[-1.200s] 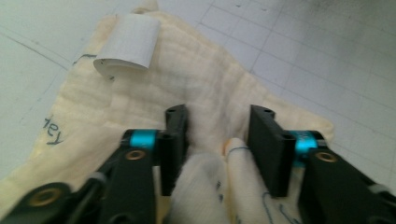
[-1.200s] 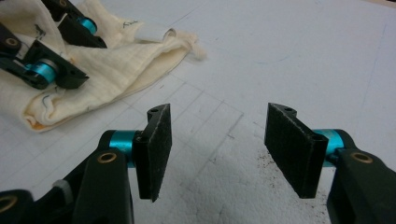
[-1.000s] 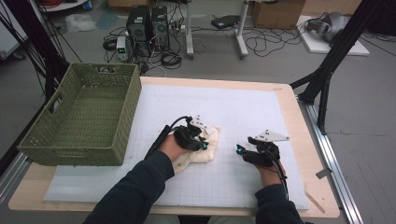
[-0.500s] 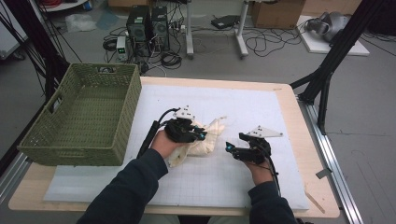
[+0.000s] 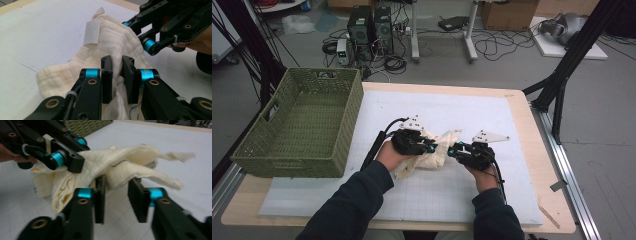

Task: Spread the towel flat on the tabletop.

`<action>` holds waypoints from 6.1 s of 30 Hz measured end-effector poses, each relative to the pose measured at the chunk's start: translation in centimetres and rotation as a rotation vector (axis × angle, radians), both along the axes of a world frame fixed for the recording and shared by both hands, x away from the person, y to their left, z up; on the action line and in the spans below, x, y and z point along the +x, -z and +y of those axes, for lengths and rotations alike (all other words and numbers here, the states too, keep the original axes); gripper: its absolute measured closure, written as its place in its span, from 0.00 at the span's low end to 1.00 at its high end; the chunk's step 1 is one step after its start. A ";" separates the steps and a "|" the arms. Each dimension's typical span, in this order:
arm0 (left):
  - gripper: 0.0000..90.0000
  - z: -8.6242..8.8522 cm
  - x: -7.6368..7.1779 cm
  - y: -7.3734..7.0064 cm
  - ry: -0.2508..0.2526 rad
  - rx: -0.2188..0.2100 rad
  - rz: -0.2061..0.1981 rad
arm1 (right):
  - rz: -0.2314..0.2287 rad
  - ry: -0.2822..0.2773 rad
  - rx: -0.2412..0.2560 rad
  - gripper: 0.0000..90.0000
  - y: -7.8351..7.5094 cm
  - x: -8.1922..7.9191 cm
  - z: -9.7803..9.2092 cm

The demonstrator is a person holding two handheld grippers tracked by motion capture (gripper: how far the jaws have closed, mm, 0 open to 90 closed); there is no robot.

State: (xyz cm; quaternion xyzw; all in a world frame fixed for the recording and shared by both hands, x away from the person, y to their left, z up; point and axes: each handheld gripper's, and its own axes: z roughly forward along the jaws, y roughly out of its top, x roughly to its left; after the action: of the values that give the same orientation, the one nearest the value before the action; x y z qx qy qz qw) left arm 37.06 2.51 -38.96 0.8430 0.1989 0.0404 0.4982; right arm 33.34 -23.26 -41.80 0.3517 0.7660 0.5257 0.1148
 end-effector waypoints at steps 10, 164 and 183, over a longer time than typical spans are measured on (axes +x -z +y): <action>0.91 1.7 0.5 -0.6 -0.076 -0.006 -0.005 | 0.014 0.101 -0.145 0.98 0.1 0.1 -0.9; 0.41 9.4 4.3 4.6 -0.582 0.113 0.082 | 0.045 0.202 -0.303 0.38 1.0 3.3 -4.7; 0.94 9.2 4.3 4.8 -0.532 0.190 -0.043 | 0.076 0.198 -0.362 0.43 2.4 4.9 -3.4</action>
State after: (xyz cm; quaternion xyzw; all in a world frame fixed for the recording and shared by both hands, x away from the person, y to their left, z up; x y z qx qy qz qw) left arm 41.38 11.74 -43.79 0.8031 0.3975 0.2062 0.3931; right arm 38.28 -26.68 -44.22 0.4184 0.8134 0.3519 0.1985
